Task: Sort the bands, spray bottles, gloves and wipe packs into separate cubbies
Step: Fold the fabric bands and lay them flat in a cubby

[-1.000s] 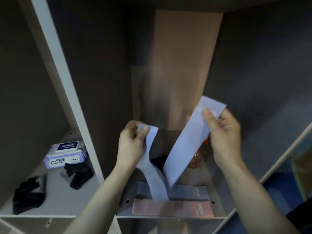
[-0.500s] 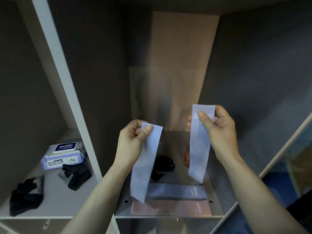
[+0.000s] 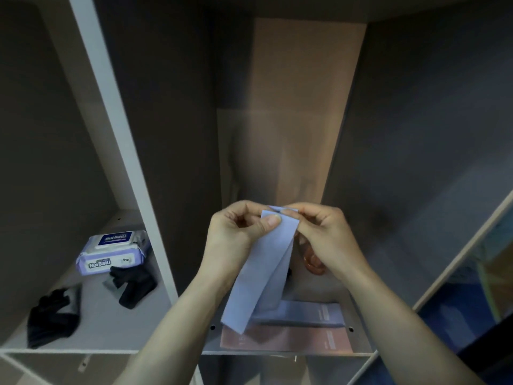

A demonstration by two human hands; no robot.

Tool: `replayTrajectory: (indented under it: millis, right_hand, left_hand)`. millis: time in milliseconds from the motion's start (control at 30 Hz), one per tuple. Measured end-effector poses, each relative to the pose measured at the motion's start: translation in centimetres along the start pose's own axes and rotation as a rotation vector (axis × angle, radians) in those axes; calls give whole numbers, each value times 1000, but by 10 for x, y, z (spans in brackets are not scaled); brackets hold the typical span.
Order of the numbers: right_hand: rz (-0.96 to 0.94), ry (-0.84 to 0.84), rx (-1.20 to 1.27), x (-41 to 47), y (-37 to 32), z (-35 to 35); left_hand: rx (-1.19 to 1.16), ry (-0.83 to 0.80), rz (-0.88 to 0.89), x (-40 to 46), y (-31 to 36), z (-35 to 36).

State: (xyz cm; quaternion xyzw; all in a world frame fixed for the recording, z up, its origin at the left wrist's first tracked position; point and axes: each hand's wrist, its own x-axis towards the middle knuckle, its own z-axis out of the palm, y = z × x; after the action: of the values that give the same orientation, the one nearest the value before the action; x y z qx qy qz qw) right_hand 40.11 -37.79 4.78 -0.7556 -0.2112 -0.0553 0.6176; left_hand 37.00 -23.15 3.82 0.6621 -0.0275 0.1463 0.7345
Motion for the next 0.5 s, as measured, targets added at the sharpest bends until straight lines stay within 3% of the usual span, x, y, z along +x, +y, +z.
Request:
replayTrajectory:
  millis: [233, 500]
  right_hand:
    - [67, -52, 91, -5, -9, 3]
    - [31, -67, 49, -8, -8, 3]
  left_hand:
    - [-65, 114, 13, -1, -2, 0]
    - [5, 117, 8, -5, 2, -1]
